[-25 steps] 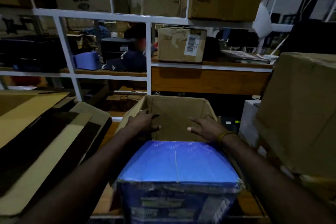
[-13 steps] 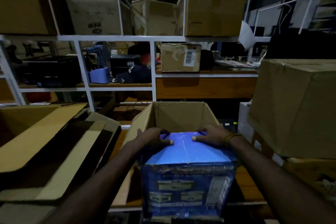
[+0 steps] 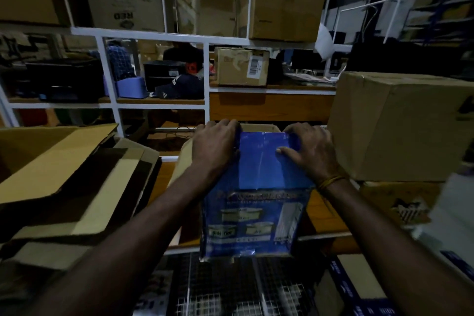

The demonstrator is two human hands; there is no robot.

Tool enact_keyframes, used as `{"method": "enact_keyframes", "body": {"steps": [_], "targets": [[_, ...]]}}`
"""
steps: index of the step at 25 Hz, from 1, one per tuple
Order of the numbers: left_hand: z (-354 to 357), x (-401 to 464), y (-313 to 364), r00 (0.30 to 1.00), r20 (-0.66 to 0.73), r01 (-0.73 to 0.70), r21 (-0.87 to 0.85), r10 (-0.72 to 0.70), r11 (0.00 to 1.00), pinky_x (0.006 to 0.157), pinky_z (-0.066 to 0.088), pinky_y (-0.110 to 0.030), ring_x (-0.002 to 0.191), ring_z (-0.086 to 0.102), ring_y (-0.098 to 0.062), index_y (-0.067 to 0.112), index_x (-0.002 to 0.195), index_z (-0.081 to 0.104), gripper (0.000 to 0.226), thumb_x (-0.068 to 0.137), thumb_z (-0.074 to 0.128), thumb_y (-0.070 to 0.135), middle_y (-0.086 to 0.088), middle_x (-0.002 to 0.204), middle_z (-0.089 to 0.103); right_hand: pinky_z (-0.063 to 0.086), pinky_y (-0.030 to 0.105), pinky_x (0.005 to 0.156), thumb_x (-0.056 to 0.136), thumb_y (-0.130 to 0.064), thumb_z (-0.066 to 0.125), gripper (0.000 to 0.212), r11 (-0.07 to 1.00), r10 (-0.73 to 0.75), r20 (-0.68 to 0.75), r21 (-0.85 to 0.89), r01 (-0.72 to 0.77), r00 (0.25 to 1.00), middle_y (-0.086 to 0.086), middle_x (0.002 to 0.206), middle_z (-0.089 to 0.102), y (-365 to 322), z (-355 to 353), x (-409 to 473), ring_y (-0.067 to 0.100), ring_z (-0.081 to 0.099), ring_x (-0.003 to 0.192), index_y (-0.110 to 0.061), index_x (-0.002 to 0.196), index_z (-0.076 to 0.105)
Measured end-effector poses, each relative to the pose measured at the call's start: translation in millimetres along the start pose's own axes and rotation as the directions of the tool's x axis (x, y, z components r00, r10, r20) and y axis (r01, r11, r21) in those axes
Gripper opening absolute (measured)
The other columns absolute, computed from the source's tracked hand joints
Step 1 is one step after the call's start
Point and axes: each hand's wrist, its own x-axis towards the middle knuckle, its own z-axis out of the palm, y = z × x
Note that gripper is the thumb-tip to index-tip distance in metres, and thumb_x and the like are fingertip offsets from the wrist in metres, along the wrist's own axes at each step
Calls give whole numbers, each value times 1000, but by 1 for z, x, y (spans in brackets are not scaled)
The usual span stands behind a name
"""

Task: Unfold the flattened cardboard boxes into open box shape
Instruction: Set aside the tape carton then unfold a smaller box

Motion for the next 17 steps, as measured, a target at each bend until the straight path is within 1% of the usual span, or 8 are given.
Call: {"method": "enact_keyframes", "body": {"steps": [2,4,6,7,10,13,15,17], "targets": [[-17,-9,5,998,25,-57,1,57,998,75,45,-32,104,61,-19,27,120,56,34,89,67,33,2,115,64,46,43,81,83,-46,72,35,999,-37,-59,13,38,998,1,97,66,-1,-13,-14,27,60,86,-21,106,64],[-29,-23,9,985,147,-97,39,90,995,64,41,-27,98,63,-17,29,121,60,29,92,63,33,2,109,65,49,37,65,89,-51,60,30,995,-89,-82,44,93,993,0,86,68,-3,-25,-30,23,62,74,-22,97,66],[-35,-38,13,958,276,-97,44,81,994,60,40,-27,92,61,-14,33,123,61,29,94,60,36,4,104,65,47,31,54,95,-57,49,39,986,-136,-54,85,140,989,-2,78,69,-4,-33,-47,18,62,66,-25,92,71],[-37,-46,15,942,327,-90,33,75,995,60,40,-27,90,60,-13,35,125,60,30,95,58,37,5,105,65,48,32,52,97,-60,45,44,983,-144,-21,116,146,989,-3,77,70,-4,-36,-55,16,63,65,-26,90,73],[-34,-60,15,879,473,-44,-47,61,998,68,44,-28,94,57,-10,40,130,55,33,97,55,37,6,115,64,48,38,50,97,-67,35,57,982,-114,68,160,101,991,-4,78,72,-7,-40,-77,14,64,66,-28,90,76],[-18,-66,10,790,610,63,-183,63,981,79,48,-30,109,56,-11,47,135,49,39,98,55,35,8,131,59,47,33,49,97,-67,33,60,987,-67,98,152,51,993,-5,80,72,-17,-42,-94,14,64,67,-27,88,77],[-8,-67,8,726,683,91,-214,82,973,90,50,-36,122,52,-17,45,142,43,49,97,58,33,4,143,51,46,28,53,95,-69,30,62,984,-22,143,179,-4,989,-6,90,74,-27,-42,-105,13,66,77,-29,94,77],[2,-69,7,674,728,73,-240,129,968,102,46,-41,133,44,-21,41,148,36,60,95,62,31,1,154,40,49,28,64,92,-71,32,62,963,29,224,253,-87,974,-8,103,73,-35,-40,-113,10,65,91,-29,102,77]]}}
